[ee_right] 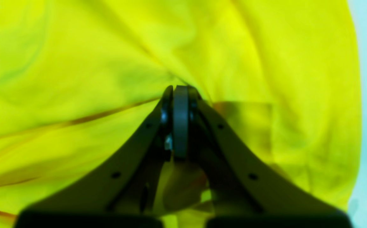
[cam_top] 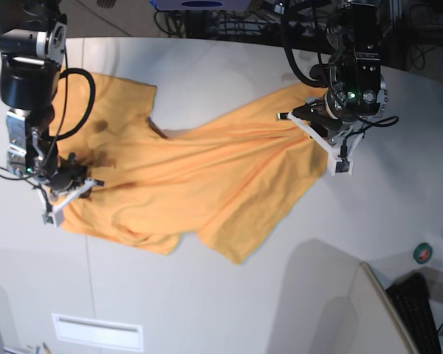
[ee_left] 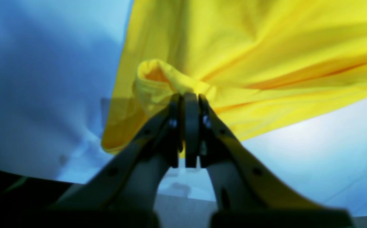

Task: Layout the t-shirt on the table in an organized manner, then fold the t-shirt properly
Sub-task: 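Pull the grasped fabric away from the right gripper to spread it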

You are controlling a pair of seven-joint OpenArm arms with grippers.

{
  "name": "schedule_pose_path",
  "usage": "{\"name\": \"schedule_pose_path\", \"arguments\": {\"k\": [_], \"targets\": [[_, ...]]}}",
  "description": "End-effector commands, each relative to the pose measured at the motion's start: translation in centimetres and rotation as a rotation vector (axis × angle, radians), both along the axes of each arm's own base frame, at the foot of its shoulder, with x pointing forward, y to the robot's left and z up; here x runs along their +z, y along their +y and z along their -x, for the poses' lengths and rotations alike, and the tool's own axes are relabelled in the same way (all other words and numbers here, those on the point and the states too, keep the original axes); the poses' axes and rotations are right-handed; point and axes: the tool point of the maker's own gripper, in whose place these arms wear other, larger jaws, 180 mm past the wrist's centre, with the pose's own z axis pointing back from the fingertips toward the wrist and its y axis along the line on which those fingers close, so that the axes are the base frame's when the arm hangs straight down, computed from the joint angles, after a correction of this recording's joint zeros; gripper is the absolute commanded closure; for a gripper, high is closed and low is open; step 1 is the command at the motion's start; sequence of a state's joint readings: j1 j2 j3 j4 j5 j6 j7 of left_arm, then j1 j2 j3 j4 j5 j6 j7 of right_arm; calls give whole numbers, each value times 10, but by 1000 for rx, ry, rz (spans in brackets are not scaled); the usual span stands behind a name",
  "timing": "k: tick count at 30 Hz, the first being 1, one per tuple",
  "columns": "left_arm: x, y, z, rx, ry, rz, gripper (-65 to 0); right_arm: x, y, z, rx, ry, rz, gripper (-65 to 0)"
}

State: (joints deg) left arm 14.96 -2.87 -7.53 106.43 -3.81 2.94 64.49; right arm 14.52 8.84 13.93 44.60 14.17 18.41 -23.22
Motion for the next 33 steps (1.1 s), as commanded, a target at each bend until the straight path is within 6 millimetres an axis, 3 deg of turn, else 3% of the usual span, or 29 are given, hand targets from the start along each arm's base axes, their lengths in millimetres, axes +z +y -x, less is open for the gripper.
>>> {"name": "schedule_pose_path", "arguments": {"k": [1, 7, 11, 18, 24, 26, 31, 33], "targets": [[6, 13, 1, 27, -21, -28, 0, -6, -14, 8, -13, 52, 55, 0], [-7, 48, 48, 120, 65, -63, 0, -6, -37, 6, -138, 51, 123, 0], [-16, 53, 79, 127, 131, -76, 0, -5, -37, 5, -140, 45, 126, 0], [-13, 65, 103, 102, 171, -122, 0, -3, -36, 2, -141, 39, 125, 0], [-15, 78, 135, 62, 248, -169, 0, -2, -39, 2, -147, 37, 125, 0], [-14, 84, 142, 51, 267, -187, 0, 1, -47, 1, -151, 32, 140, 0], [-13, 89, 142, 48, 268, -200, 0, 10, -51, -3, -149, 1, 154, 0], [-12, 90, 140, 50, 262, -200, -81, 12, -51, -3, -148, -3, 156, 0]]}}
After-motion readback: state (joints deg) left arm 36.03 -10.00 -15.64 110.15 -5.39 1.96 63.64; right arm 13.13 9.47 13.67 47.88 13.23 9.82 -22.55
